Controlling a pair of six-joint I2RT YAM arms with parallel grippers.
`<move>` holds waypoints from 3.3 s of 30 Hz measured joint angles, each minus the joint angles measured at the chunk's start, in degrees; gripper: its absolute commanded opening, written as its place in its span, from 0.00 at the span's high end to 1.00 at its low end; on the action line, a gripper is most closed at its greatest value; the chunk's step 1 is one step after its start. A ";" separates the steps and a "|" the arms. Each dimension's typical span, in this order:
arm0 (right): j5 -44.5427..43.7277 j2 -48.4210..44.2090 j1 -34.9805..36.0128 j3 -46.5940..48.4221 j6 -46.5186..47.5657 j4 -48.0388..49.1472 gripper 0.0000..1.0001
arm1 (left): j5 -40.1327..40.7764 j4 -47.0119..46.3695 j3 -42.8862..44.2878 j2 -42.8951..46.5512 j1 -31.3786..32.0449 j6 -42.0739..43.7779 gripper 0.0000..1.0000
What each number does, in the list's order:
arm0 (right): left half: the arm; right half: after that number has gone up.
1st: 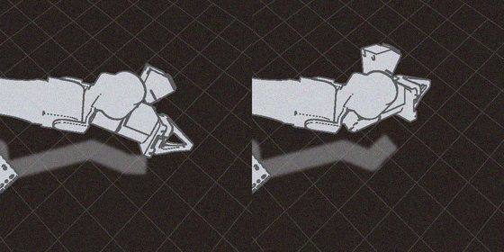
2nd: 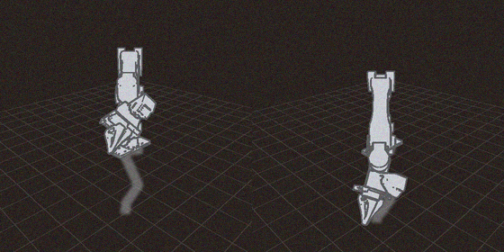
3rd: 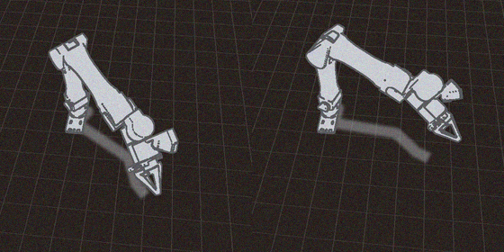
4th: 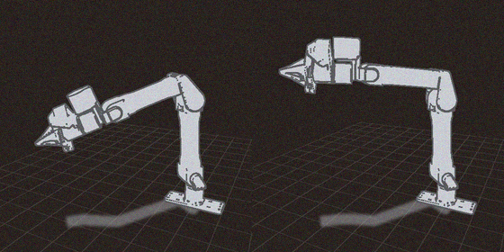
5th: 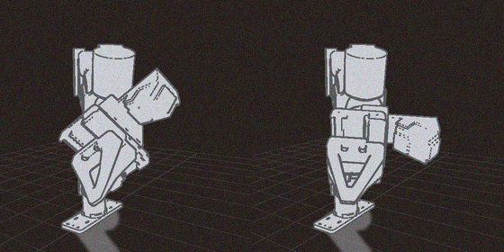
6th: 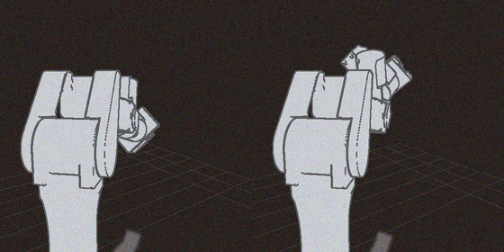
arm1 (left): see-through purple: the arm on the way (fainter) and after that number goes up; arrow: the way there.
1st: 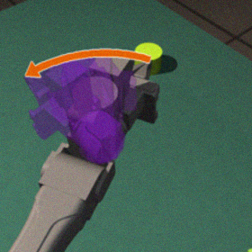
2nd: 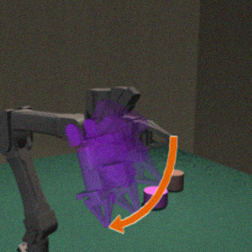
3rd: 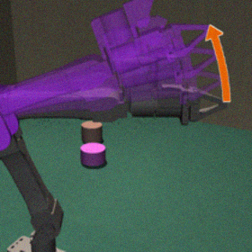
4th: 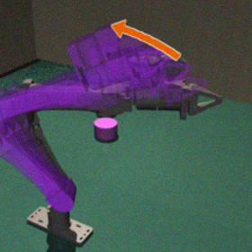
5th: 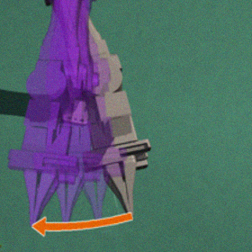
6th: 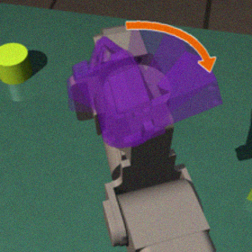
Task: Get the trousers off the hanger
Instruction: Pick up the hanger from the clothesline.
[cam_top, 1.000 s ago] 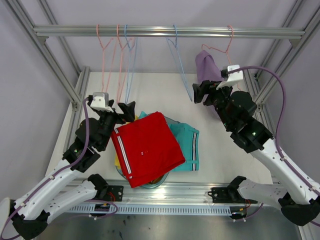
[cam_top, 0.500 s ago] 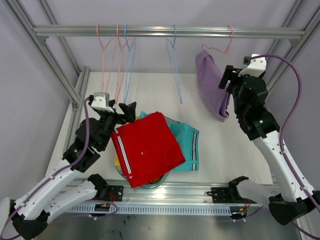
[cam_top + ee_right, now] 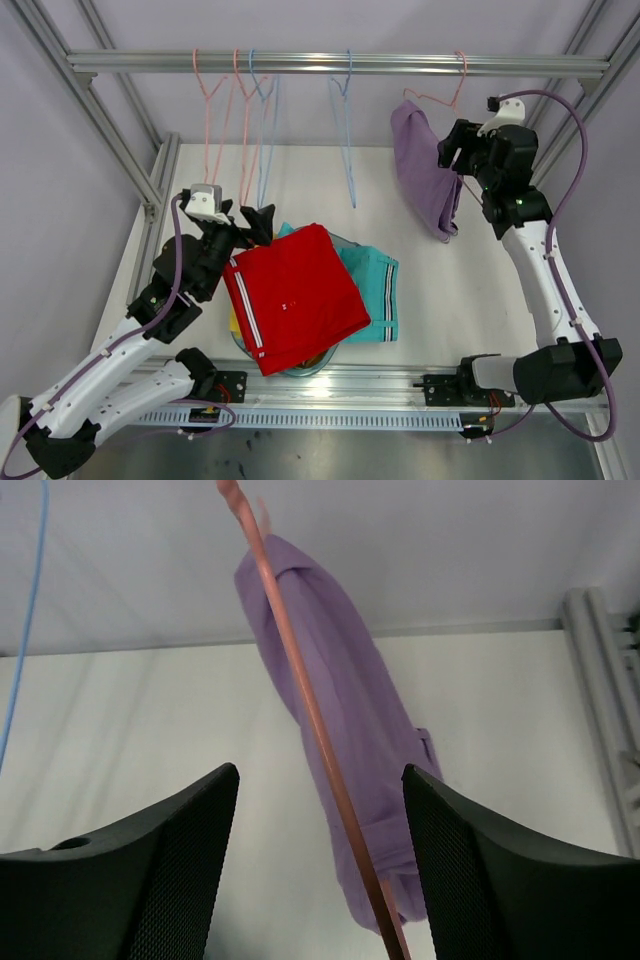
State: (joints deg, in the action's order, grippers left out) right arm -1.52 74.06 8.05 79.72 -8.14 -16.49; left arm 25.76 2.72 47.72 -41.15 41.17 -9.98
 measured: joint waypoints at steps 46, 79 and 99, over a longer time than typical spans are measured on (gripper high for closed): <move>38.73 5.20 -5.88 -14.47 -28.79 40.54 1.00 | -2.01 0.46 0.02 -0.37 0.00 0.00 0.00; 14.16 -5.09 2.40 -7.67 -19.41 25.27 1.00 | -2.64 1.07 0.02 -0.85 0.00 -0.04 0.01; -5.62 -33.92 11.23 -30.47 -15.10 16.50 1.00 | -3.30 1.33 0.07 -3.23 2.93 0.13 0.01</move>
State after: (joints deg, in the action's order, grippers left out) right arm -7.14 40.14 19.29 49.25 -23.24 0.01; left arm 22.46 4.05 47.79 -44.38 44.10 -9.85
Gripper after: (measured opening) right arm 0.029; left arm 0.994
